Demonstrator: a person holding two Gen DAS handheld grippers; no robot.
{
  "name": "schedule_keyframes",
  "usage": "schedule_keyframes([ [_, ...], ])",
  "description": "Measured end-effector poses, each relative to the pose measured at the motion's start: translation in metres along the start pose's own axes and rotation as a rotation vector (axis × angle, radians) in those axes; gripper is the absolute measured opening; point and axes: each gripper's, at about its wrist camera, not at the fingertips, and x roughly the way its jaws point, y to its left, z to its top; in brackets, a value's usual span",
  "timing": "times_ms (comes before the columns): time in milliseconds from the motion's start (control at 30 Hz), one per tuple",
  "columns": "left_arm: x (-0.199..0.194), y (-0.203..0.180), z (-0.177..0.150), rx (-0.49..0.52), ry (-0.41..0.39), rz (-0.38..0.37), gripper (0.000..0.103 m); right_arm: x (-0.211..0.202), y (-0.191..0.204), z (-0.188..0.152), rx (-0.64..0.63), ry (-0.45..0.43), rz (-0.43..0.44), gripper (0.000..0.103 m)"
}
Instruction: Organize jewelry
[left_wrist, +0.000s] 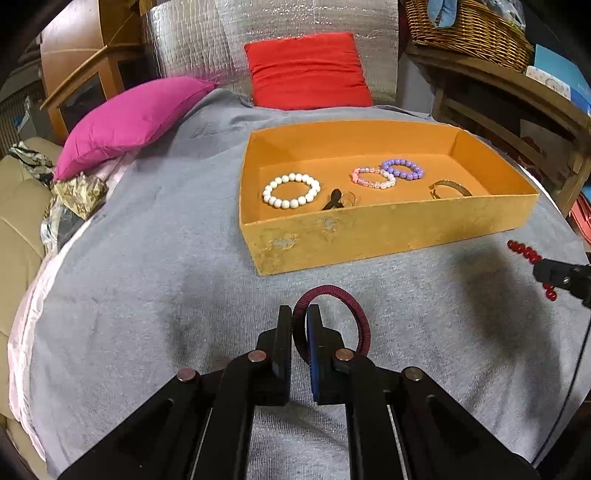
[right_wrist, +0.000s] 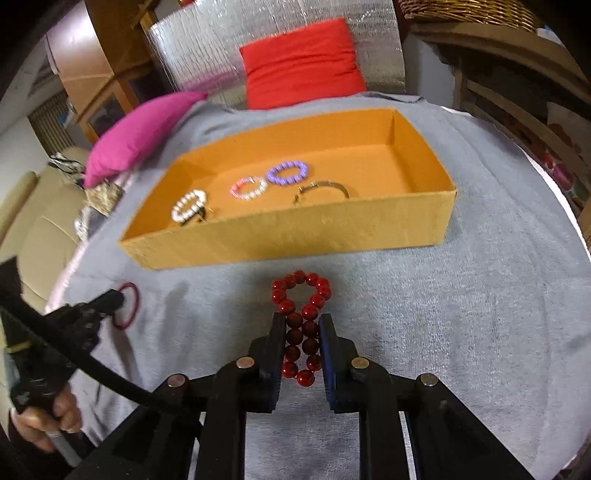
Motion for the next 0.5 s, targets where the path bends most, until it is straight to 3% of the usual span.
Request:
schedule_keyframes([
  [500, -0.018, -0.008, 0.007, -0.001, -0.08, 0.003, 0.008, -0.036, -0.016, 0.003, 0.026, -0.135, 0.031, 0.019],
])
